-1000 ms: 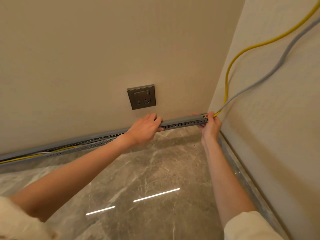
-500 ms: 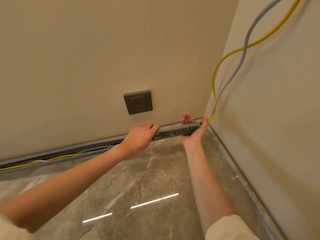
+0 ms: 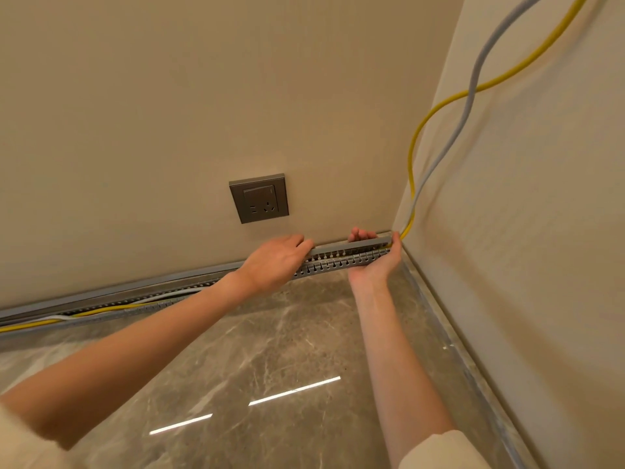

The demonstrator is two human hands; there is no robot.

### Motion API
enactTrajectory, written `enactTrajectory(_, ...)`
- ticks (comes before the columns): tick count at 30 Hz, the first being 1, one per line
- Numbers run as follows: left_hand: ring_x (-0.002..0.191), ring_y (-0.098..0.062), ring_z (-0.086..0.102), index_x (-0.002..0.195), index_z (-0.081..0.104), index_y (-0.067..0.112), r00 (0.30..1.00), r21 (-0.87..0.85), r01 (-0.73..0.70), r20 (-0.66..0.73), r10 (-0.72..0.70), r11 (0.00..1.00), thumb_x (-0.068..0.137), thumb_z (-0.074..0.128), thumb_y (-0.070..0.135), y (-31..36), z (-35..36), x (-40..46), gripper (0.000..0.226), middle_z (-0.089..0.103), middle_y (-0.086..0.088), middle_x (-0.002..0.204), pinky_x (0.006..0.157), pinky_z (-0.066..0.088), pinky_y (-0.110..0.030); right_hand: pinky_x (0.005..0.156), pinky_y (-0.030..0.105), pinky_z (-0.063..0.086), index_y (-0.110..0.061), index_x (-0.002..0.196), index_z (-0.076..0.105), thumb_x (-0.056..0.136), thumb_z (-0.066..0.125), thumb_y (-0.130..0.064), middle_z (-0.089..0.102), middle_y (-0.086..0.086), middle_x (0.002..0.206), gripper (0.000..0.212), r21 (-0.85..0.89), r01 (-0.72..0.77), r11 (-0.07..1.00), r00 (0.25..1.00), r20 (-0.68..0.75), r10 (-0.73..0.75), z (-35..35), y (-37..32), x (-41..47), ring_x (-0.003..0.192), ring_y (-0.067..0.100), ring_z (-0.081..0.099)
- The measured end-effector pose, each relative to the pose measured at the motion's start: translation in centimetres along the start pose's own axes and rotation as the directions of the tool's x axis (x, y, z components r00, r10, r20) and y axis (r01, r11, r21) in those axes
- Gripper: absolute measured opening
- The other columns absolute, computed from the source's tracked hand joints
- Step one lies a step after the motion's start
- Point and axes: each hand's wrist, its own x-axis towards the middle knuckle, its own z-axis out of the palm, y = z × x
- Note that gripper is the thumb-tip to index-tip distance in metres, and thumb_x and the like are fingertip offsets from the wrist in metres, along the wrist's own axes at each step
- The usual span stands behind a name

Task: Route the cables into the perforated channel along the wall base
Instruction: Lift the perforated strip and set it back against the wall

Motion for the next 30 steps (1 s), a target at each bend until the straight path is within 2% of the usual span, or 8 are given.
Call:
enactTrajectory(4,0.074,-0.028,0.051,0.097,0.046,0.010,0.999,-0.041,0.013,0.032,-0.012,0.999,0.098,0.030,0.040,0.0,-0.2,-0.1,0.034,0.054,-0.012,0.090,0.059,0.033,-0.034,0.055,0.026,0.049,-0.014,0.063,0.050,0.087,0.049,-0.051,0.054,0.001,0.047,0.044,0.009,-0.012,1.000,0.999,-0.041,0.012,0.3,0.0,-0.2,0.047,0.020,0.058)
enactTrajectory(7,0.075,-0.030,0.052,0.094,0.046,0.009,1.000,-0.084,-0.012,0.014,0.013,0.996,0.099,0.030,0.037,0.2,-0.8,-0.4,0.032,0.052,-0.012,0.091,0.062,0.037,-0.038,0.053,0.025,0.045,-0.015,0.061,0.047,0.085,0.048,-0.054,0.050,0.001,0.045,0.046,0.027,-0.028,0.999,0.999,-0.035,0.029,0.6,-0.1,-0.2,0.044,0.019,0.054)
enactTrajectory(10,0.077,-0.029,0.052,0.096,0.048,0.007,0.999,-0.029,-0.034,0.018,0.035,0.999,0.098,0.034,0.039,0.6,-1.3,-0.3,0.036,0.052,-0.013,0.094,0.065,0.041,-0.040,0.049,0.023,0.038,-0.015,0.059,0.044,0.080,0.042,-0.067,0.043,0.001,0.046,0.056,0.103,-0.059,0.993,0.998,0.004,0.059,0.8,-0.3,-0.1,0.044,0.018,0.045)
enactTrajectory(14,0.077,-0.032,0.056,0.103,0.048,0.007,0.999,-0.015,0.005,0.041,-0.005,1.000,0.098,0.032,0.040,1.2,-1.2,-0.5,0.037,0.056,-0.013,0.098,0.062,0.041,-0.042,0.045,0.021,0.034,-0.013,0.058,0.042,0.075,0.027,-0.080,0.040,0.000,0.050,0.070,0.227,-0.143,0.963,0.989,0.077,0.129,0.5,-0.4,0.0,0.042,0.017,0.040)
enactTrajectory(18,0.076,-0.032,0.058,0.102,0.047,0.009,0.999,-0.066,0.046,0.020,-0.045,0.997,0.099,0.032,0.037,1.6,-0.7,-0.7,0.032,0.061,-0.012,0.095,0.057,0.031,-0.035,0.046,0.021,0.033,-0.012,0.060,0.042,0.086,0.017,-0.066,0.041,0.002,0.048,0.065,0.314,-0.222,0.923,0.972,0.151,0.182,0.1,-0.6,0.1,0.043,0.016,0.041)
enactTrajectory(22,0.077,-0.031,0.058,0.106,0.051,0.010,0.998,-0.130,0.057,-0.002,-0.058,0.990,0.099,0.031,0.035,1.7,-0.8,-1.0,0.033,0.063,-0.011,0.094,0.058,0.038,-0.037,0.045,0.021,0.034,-0.014,0.057,0.039,0.091,0.018,-0.042,0.042,0.000,0.047,0.049,0.262,-0.261,0.929,0.954,0.217,0.207,-0.1,-0.7,-0.1,0.045,0.013,0.040)
enactTrajectory(26,0.075,-0.029,0.058,0.107,0.053,0.012,0.997,-0.199,0.073,-0.008,-0.076,0.977,0.100,0.030,0.033,1.7,-1.2,-0.9,0.031,0.065,-0.010,0.092,0.059,0.041,-0.038,0.039,0.017,0.032,-0.015,0.053,0.035,0.092,0.016,-0.038,0.038,0.000,0.044,0.050,0.181,-0.242,0.953,0.959,0.195,0.206,0.4,-0.9,0.0,0.038,0.014,0.036)
enactTrajectory(30,0.077,-0.033,0.060,0.108,0.053,0.011,0.990,-0.159,0.077,-0.101,-0.094,0.984,0.100,0.031,0.032,2.0,-0.9,-1.4,0.032,0.067,-0.010,0.095,0.057,0.045,-0.040,0.039,0.015,0.031,-0.015,0.047,0.034,0.092,0.016,-0.037,0.035,0.000,0.043,0.053,0.170,-0.241,0.955,0.964,0.153,0.217,0.5,-0.9,0.3,0.038,0.014,0.034)
